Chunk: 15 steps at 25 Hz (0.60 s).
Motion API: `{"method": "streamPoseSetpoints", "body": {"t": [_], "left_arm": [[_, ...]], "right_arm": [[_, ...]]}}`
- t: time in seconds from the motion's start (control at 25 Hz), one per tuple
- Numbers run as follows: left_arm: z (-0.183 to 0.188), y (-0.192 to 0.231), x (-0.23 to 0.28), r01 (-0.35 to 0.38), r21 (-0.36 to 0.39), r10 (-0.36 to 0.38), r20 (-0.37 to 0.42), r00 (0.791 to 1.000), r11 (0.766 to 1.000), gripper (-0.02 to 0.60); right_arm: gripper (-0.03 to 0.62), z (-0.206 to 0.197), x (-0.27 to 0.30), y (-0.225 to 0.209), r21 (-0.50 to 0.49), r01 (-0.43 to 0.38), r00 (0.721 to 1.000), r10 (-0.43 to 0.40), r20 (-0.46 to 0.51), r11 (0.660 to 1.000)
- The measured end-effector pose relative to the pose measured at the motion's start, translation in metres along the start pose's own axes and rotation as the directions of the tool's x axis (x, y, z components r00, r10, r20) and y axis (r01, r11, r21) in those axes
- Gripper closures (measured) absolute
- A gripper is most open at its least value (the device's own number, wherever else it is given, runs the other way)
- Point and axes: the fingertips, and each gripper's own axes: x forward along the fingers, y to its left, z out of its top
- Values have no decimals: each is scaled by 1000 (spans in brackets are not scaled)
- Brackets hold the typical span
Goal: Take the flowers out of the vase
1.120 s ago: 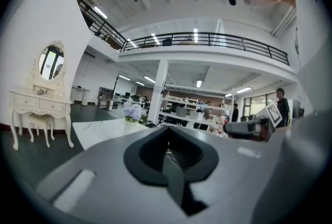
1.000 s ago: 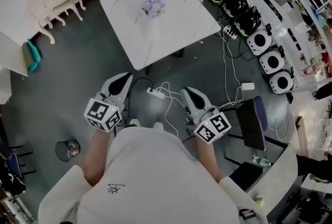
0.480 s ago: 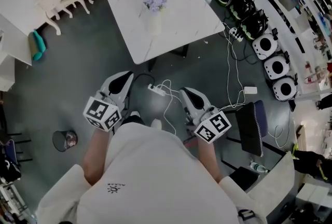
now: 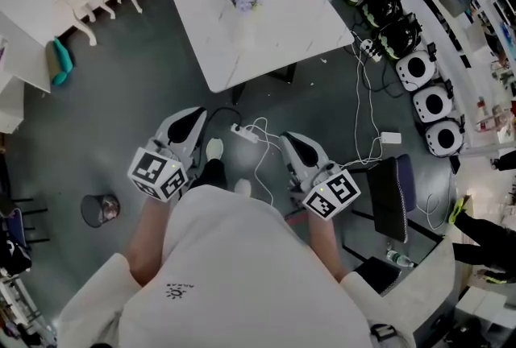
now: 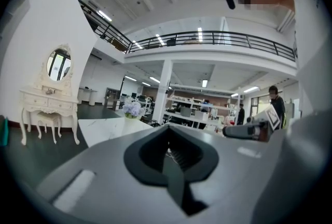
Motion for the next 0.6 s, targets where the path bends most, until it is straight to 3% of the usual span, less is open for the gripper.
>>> {"method": "streamPoseSetpoints", "body": {"t": [0.6], "left_arm": [[0, 66, 25, 30, 17, -30, -13, 999, 999, 592]], "right_arm": [[593, -2, 66, -14, -13, 21, 1000, -21, -8, 1000]]}}
